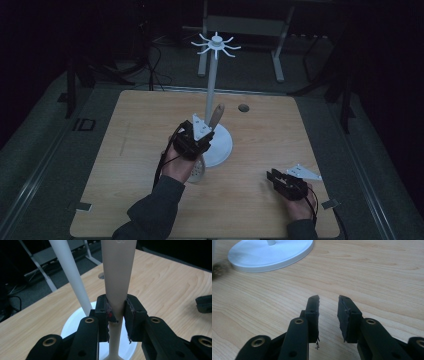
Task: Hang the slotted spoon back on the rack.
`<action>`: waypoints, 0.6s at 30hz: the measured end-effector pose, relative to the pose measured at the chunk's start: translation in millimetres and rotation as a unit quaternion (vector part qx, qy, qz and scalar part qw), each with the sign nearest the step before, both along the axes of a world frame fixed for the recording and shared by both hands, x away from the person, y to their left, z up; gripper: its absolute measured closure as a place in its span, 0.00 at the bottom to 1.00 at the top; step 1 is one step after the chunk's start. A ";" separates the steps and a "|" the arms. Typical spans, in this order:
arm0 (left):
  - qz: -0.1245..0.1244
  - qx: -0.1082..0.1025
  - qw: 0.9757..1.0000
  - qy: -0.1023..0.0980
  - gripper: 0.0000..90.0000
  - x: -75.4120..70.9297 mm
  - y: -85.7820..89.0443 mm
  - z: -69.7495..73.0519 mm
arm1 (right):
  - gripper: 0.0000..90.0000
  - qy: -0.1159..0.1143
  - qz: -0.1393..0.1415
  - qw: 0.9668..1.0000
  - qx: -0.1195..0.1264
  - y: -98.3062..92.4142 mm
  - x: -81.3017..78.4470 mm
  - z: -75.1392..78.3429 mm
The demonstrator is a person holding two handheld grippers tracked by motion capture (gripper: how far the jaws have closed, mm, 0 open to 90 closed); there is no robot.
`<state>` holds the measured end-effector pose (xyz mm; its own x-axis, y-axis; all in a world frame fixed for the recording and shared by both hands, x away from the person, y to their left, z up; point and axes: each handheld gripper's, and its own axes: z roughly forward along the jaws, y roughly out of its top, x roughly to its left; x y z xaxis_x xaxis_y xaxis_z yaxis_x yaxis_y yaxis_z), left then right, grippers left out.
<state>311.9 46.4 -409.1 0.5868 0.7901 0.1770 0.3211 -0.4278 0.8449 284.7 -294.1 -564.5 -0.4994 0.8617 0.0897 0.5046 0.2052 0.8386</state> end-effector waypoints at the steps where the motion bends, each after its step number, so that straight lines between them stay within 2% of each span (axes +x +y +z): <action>1: 0.001 -0.002 1.000 -0.004 0.83 -0.2 0.1 0.6 | 0.79 0.000 0.000 1.000 0.000 -0.1 0.0 0.0; 9: 0.009 -0.012 1.000 -0.015 0.83 0.1 0.4 6.1 | 0.79 -0.001 -0.001 1.000 0.000 -0.3 0.1 -0.1; 18: 0.011 -0.016 1.000 -0.017 0.83 1.3 0.2 8.9 | 0.78 -0.002 -0.002 1.000 -0.001 -0.2 0.1 -0.3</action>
